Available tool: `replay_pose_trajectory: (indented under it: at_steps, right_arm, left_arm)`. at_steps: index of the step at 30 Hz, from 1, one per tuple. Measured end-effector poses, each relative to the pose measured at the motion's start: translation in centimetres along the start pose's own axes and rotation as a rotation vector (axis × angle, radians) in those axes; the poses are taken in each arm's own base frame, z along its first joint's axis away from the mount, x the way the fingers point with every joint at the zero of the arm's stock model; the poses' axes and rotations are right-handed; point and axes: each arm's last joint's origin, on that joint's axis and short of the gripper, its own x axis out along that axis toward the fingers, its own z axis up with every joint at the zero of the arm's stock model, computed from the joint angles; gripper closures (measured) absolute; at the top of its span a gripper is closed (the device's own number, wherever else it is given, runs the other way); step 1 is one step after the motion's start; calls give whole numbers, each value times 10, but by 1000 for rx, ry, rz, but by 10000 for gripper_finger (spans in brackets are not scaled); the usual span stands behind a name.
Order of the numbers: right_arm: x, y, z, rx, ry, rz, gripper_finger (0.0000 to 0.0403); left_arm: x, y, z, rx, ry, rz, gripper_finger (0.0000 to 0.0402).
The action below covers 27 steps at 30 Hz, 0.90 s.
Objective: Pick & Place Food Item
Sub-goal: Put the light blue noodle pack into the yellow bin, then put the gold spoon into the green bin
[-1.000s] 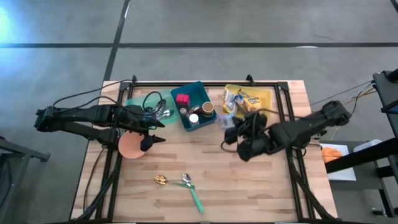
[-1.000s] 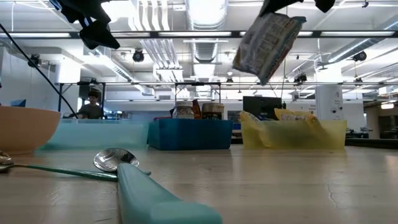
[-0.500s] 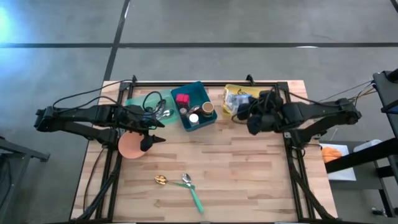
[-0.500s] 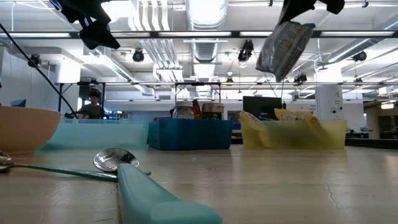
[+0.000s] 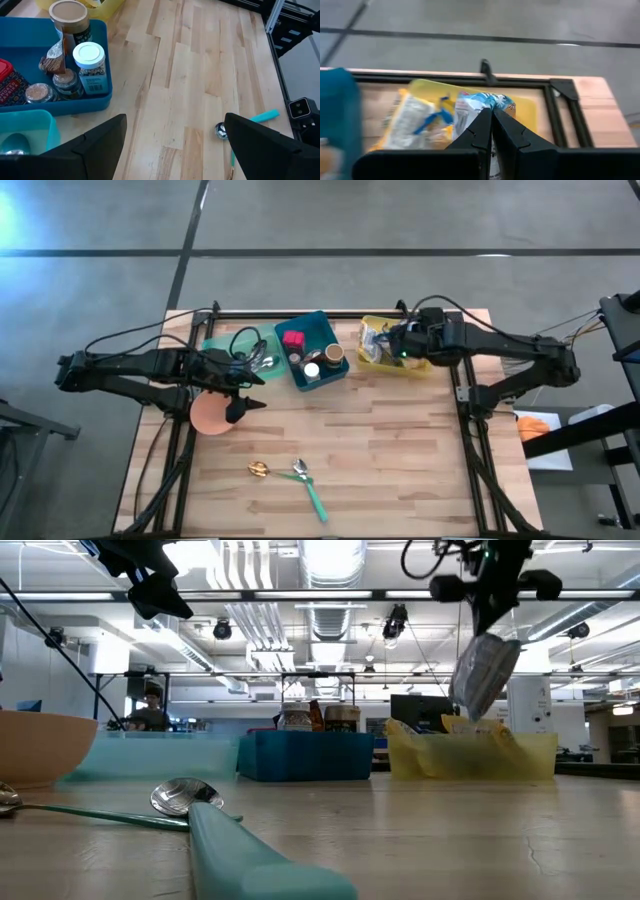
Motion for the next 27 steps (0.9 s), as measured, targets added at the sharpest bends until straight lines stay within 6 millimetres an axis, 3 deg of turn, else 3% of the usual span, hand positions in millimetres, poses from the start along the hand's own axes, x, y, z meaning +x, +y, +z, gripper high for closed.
replay_pose_trajectory:
  at_steps: [9, 18, 27]
  right_arm:
    - [32, -15, 6, -19, 12, -149, 392]
    - [15, -36, 26, 68, -82, -120, 392]
    - [38, -28, -3, 64, 0, -64, 392]
  left_arm:
    - [0, 0, 0, 0, 0, 0, 60]
    - [0, 0, 0, 0, 0, 0, 60]
    - [0, 0, 0, 0, 0, 0, 60]
